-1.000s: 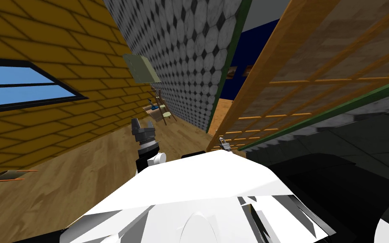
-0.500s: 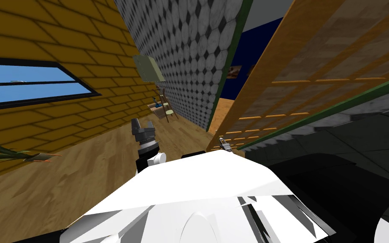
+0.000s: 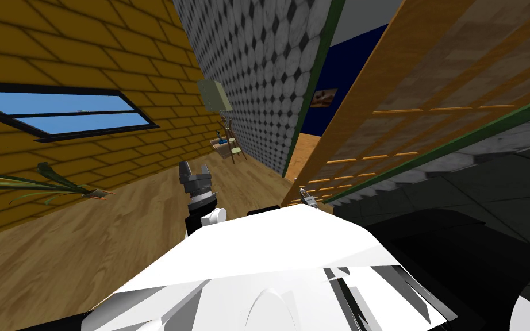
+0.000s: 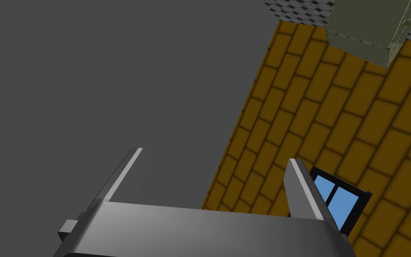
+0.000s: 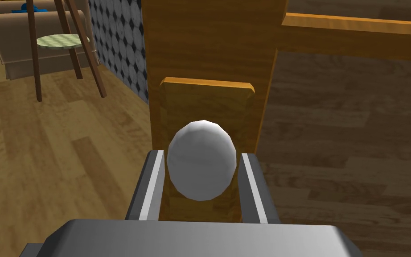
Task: Pull the door open
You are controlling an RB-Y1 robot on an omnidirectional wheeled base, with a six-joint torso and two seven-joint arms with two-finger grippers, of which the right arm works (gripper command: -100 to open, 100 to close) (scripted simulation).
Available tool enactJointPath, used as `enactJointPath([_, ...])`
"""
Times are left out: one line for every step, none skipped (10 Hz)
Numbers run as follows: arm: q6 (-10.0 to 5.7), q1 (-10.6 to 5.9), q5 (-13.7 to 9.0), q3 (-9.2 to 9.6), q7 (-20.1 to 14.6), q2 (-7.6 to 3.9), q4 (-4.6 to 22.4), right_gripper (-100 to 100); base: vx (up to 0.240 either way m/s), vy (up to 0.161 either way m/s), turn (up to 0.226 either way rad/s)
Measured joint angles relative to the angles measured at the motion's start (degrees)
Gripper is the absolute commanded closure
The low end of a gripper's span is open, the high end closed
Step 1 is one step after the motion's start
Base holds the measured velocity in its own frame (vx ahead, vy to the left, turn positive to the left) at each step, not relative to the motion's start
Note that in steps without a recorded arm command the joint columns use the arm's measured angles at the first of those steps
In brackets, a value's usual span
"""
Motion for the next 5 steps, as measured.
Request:
enactJointPath([-0.5, -0.09, 0.12, 0.27, -0.37, -0.16, 0.47, 100, -0.088, -0.006, 0.02])
enactJointPath([-0.51, -0.05, 0.17, 0.36, -0.44, -0.14, 0.58, 100, -0.104, -0.026, 0.021])
enactJointPath([-1.91, -0.16, 0.73, 1.0, -0.73, -0.06, 2.02, 100, -0.145, -0.042, 0.025])
enactJointPath([-3.31, -0.03, 1.22, 1.62, -1.01, -0.2, 2.68, 100, -0.158, -0.057, 0.018])
enactJointPath([-3.9, 1.51, 1.69, 2.31, -0.66, -0.97, 0.99, 100, -0.163, -0.042, 0.019])
